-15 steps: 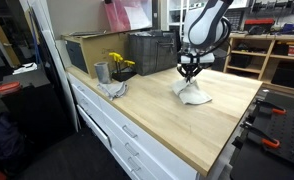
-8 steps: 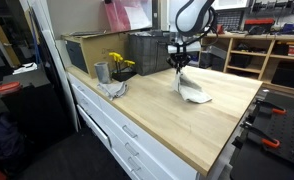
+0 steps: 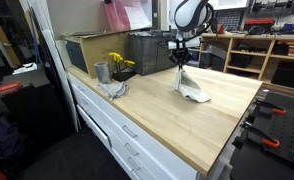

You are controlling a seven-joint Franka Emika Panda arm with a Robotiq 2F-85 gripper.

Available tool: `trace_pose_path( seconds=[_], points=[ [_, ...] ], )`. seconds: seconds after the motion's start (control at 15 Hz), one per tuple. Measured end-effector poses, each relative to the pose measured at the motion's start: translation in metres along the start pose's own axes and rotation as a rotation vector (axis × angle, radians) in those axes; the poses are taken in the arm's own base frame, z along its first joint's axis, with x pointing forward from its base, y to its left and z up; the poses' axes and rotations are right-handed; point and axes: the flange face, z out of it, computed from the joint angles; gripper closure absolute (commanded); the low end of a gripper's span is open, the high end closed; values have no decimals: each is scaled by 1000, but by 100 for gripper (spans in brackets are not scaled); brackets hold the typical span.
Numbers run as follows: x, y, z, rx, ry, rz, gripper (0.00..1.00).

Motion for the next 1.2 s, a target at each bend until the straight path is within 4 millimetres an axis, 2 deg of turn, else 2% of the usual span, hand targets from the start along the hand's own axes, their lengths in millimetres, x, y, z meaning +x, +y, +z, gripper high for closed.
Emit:
trace_pose_path(
  seconds=[0.4,0.67,1.2],
  points=[
    [-11,-5,15,-94,-60,106,99],
    [-12,-16,24,-155,-134,166,99],
    [-11,-71,16,-193,-135,136,99]
  ],
)
